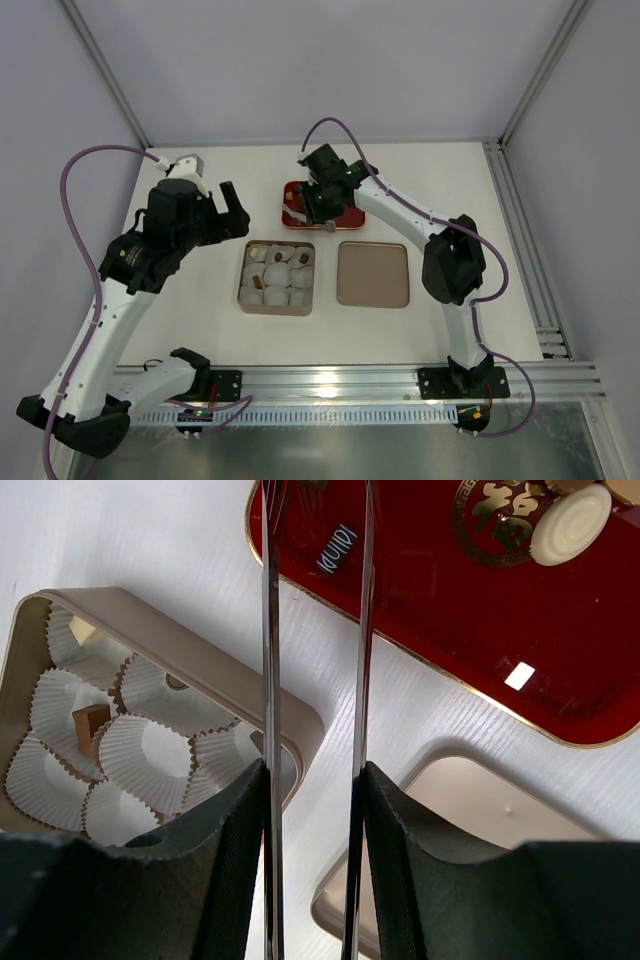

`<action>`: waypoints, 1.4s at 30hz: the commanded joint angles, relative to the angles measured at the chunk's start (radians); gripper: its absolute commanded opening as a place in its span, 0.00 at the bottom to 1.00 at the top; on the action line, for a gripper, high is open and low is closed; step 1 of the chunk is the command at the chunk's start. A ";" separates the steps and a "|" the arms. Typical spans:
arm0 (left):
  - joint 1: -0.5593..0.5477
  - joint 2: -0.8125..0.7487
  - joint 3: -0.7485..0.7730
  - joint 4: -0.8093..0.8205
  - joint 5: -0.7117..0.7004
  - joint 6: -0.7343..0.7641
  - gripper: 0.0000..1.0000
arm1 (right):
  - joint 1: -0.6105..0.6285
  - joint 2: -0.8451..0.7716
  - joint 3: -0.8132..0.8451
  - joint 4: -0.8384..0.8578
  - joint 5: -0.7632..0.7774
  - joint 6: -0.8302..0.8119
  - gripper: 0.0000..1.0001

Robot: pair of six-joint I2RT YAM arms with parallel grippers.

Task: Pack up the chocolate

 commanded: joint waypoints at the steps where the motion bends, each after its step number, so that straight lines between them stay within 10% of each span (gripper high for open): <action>1: 0.003 -0.003 0.020 0.005 -0.008 0.006 1.00 | 0.006 0.019 0.039 -0.001 0.021 -0.008 0.44; 42: 0.004 -0.011 0.017 0.008 -0.005 0.005 1.00 | -0.011 -0.120 0.002 0.010 0.065 0.012 0.29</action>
